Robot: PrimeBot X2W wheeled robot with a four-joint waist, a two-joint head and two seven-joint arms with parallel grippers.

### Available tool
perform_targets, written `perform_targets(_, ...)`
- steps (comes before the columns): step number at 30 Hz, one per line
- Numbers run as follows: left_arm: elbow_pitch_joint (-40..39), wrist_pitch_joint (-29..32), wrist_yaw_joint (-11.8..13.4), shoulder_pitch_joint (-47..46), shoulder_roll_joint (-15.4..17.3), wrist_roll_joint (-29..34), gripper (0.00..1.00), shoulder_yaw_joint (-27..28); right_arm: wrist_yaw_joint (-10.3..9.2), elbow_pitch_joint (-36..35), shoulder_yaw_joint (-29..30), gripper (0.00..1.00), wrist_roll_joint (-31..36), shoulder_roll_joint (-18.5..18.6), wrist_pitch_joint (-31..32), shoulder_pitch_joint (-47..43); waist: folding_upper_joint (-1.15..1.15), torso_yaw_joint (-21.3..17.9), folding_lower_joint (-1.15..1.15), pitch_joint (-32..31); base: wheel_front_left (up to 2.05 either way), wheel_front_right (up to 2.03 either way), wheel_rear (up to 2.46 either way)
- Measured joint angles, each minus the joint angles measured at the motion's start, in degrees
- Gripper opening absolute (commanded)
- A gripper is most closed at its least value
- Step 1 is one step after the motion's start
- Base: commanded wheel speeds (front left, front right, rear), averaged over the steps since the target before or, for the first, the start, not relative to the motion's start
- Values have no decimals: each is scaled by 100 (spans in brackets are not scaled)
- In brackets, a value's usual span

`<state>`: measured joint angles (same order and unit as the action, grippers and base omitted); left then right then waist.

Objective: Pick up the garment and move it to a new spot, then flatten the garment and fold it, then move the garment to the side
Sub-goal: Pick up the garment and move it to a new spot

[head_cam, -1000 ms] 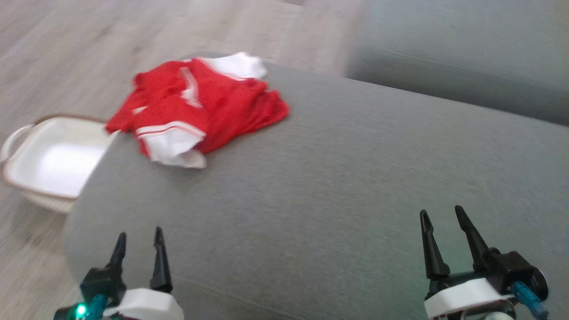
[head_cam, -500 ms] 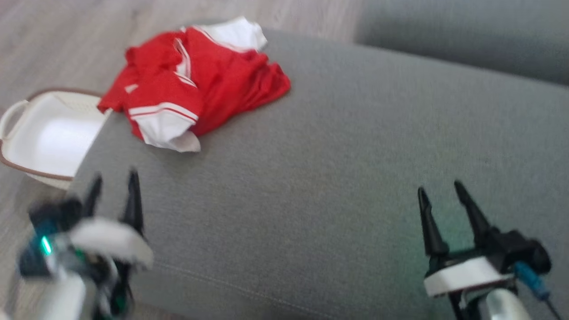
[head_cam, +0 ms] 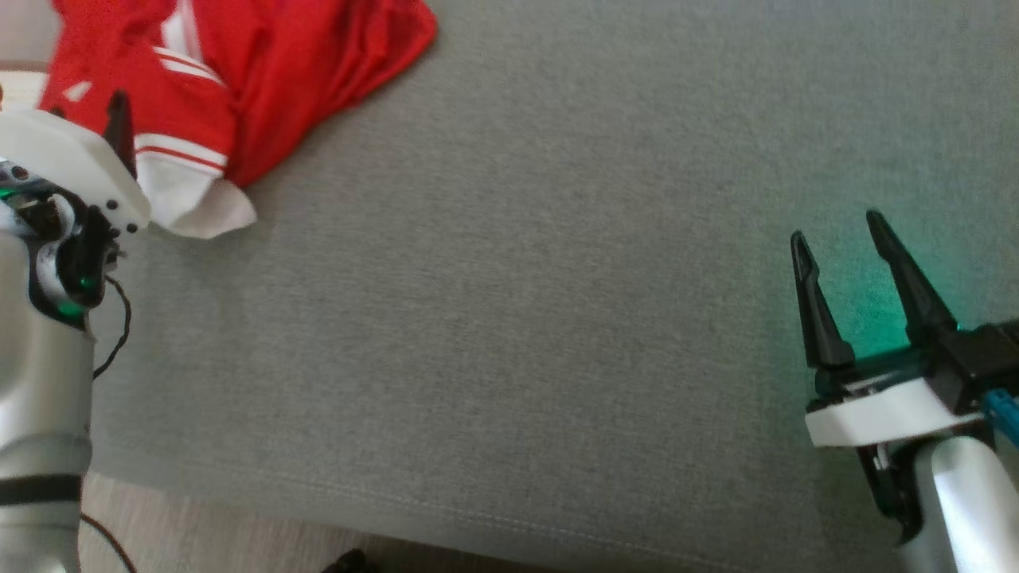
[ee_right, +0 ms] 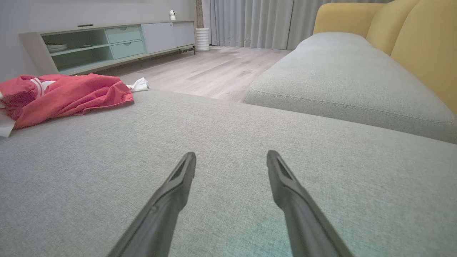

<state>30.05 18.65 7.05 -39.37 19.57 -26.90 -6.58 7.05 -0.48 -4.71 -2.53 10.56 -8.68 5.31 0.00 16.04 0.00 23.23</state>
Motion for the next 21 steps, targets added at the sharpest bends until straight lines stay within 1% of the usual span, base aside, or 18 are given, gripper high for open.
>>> perform_targets(3,742,0,-7,-221,-19,2,100,-13,0,-155,-34,100,-1,45,88,48,0,-146,0,170,0,0,0)
perform_targets(5,1112,-23,-118,-348,-49,10,100,-51,0,-193,-34,100,-30,93,99,47,0,-229,0,235,0,0,0)
perform_targets(6,1261,-96,-155,-412,-93,1,87,-45,0,-202,-34,100,-56,107,116,47,0,-259,0,254,0,0,0)
perform_targets(7,1407,-149,-165,-487,-137,11,48,-91,0,-210,-33,100,-59,110,132,47,0,-281,0,264,0,0,0)
perform_targets(8,1407,-149,-165,-487,-137,11,0,-91,0,-210,-33,100,-59,110,132,47,0,-281,0,264,0,0,0)
perform_targets(10,1680,-187,-319,-624,-232,7,0,-192,0,-222,-30,100,-60,111,162,45,0,-287,0,246,0,0,0)
perform_targets(12,1898,-268,-408,-712,-320,2,0,-233,0,-222,-30,100,-77,104,166,44,0,-273,0,188,0,0,0)
perform_targets(14,2037,-401,-521,-732,-318,2,0,-237,0,-212,-36,100,-116,91,165,41,0,-259,0,98,0,0,0)
perform_targets(18,1989,-650,-775,-903,-104,11,0,-247,0,-119,-27,100,-186,47,138,-19,0,-229,0,-168,0,0,0)
perform_targets(19,1905,-667,-869,-1014,-22,11,0,-248,0,-66,-22,100,-207,23,109,-40,0,-218,0,-247,0,0,0)
perform_targets(21,1605,-669,-981,-1266,118,11,0,-248,0,-3,4,100,-235,-79,55,-85,0,-194,0,-413,0,0,0)
